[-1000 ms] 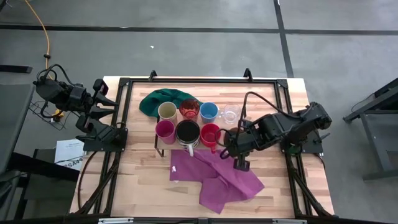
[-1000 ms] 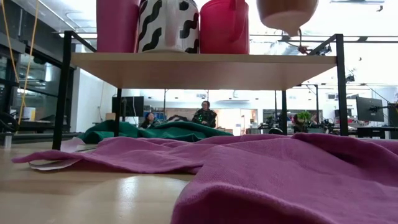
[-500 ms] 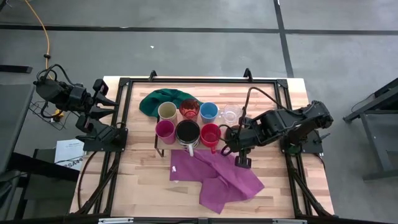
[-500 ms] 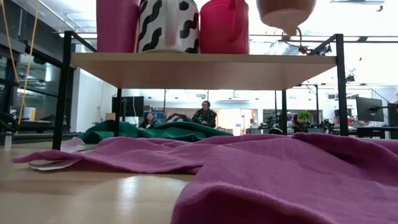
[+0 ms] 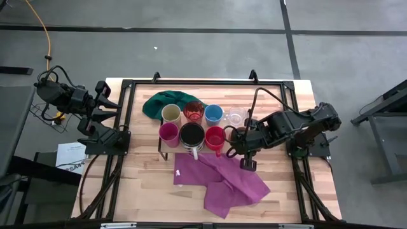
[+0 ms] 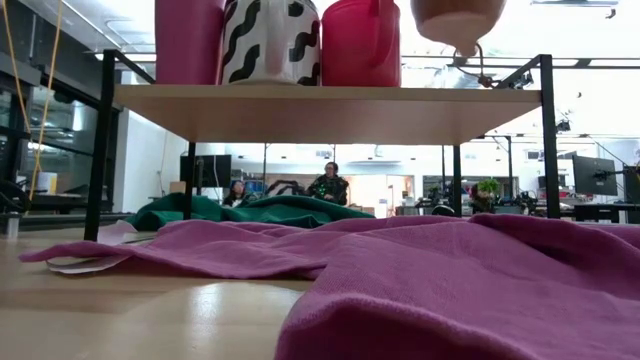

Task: Stack small to large cups/mugs on shelf
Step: Put the brown mug on the shelf

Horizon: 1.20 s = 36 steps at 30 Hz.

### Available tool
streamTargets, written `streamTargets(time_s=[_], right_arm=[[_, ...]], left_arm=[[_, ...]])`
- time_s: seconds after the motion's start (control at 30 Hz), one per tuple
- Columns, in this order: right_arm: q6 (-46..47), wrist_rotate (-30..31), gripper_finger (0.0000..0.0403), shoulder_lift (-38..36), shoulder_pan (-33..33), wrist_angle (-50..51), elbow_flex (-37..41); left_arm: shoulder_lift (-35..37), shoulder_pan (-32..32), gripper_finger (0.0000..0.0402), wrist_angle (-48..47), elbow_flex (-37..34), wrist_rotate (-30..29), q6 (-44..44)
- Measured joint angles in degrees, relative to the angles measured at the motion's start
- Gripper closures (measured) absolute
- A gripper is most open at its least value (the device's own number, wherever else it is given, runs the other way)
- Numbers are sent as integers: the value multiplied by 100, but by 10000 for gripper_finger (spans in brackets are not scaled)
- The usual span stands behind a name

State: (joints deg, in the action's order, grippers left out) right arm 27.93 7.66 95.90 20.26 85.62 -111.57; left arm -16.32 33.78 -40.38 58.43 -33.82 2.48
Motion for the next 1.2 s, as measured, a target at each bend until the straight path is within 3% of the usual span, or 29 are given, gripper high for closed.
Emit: streamTargets(time_s=[0.6,1.2], right_arm=[[389,520,403,-342,1,430,0],[162,419,403,-441,-1,131,-2]], left_arm=[[-2,-2,307,0,0,44,81],[-2,-1,307,0,1,42,82]])
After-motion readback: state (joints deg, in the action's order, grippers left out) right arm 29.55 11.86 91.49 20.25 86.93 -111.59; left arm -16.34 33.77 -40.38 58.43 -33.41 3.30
